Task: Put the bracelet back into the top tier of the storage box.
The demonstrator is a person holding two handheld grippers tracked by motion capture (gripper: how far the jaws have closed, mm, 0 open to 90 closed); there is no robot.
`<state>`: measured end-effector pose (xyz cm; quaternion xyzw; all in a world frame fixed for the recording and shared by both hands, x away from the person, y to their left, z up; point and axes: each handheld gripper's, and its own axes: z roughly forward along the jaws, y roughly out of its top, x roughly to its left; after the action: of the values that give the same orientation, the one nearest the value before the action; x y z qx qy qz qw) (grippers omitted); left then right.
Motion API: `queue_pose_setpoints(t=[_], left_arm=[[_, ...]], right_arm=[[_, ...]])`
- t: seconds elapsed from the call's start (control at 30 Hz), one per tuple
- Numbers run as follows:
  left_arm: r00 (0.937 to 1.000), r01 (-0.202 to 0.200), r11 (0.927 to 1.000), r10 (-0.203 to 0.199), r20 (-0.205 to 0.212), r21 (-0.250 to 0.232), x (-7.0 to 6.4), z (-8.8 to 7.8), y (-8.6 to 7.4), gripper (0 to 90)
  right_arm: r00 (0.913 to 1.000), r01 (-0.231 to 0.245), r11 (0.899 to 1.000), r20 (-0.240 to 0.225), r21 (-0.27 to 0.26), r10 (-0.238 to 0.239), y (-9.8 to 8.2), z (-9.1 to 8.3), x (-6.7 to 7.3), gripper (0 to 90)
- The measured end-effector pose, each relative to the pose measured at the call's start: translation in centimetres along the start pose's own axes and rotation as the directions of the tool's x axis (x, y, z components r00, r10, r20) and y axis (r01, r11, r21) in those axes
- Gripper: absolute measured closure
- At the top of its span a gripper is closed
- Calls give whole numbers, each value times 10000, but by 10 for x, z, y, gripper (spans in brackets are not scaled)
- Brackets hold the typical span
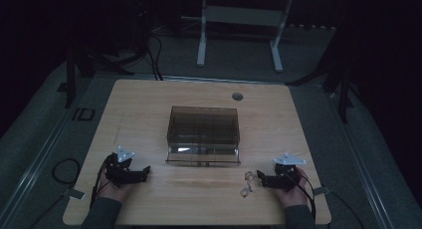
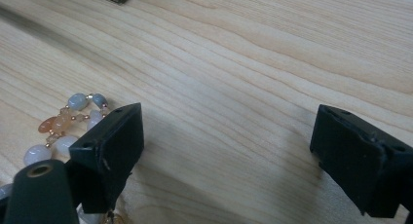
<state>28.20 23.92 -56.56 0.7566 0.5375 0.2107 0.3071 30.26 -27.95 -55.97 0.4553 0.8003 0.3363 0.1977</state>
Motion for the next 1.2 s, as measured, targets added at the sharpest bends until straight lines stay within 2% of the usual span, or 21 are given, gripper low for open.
queue_pose_setpoints(t=[0.33,0.47,0.57,0.67,0.83,0.93,1.13,1.2], left_arm=[[10000,0,10000,0,3,-1,0,0,0,35],[10000,-2,10000,2,4,-4,0,0,0,35],[10000,-1,10000,1,3,-4,0,0,0,35],[10000,-25,10000,25,4,-10,0,0,0,35],[10000,-23,10000,23,5,0,0,0,0,35],[10000,-19,10000,19,5,-10,0,0,0,35],[10000,-30,10000,30,10,-9,0,0,0,36],[10000,-31,10000,31,10,-7,0,0,0,36]], right_arm=[[10000,-64,10000,72,-36,64,0,0,-1,132],[10000,24,9999,-33,129,-24,2,-1,-3,161],[10000,-17,9993,17,382,16,5,-3,-4,226],[9999,87,9971,-73,754,-81,9,-7,-5,340],[9999,127,9959,-95,893,-119,12,-11,-8,410],[9990,446,9943,2,971,-448,16,-18,-7,408],[9936,1123,9845,-75,1347,-1123,27,-25,-2,427],[9917,1283,9759,-234,1764,-1262,31,-26,-1,445]])
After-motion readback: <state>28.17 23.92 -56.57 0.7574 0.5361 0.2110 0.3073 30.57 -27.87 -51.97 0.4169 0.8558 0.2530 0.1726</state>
